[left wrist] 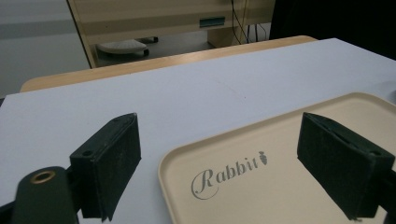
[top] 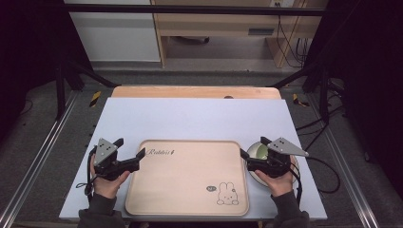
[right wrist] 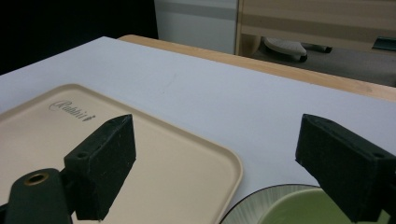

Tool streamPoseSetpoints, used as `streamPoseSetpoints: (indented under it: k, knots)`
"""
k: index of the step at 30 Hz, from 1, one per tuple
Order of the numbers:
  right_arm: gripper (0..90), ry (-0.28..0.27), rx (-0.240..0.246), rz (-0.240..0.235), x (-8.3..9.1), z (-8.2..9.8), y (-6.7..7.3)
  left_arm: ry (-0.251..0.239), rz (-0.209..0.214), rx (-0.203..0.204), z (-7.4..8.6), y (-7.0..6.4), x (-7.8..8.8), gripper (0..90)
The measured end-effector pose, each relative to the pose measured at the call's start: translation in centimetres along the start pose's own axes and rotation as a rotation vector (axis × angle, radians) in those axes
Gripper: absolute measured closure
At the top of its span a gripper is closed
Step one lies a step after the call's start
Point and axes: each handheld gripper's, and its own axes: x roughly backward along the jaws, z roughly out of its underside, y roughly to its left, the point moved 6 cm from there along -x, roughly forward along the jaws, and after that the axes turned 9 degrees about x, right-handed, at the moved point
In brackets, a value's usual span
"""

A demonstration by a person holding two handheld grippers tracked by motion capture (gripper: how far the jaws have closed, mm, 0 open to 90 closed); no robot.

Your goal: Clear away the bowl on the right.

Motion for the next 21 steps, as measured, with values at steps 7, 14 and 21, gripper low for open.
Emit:
streamPoseSetpoints:
  k: [7,14,21]
  knots:
    - [12.3,-0.007,-0.002,0.012,0.5,-0.1,-0.6,0.002,-0.005,0.002,0.1,0.2,0.0,13.2]
    - [12.4,-0.003,-0.024,0.034,1.2,-0.1,-1.4,0.0,-0.007,0.002,0.0,0.2,0.0,13.4]
    - [12.4,0.019,-0.039,0.058,1.5,0.2,-2.3,0.002,-0.009,0.003,0.0,0.3,0.0,13.4]
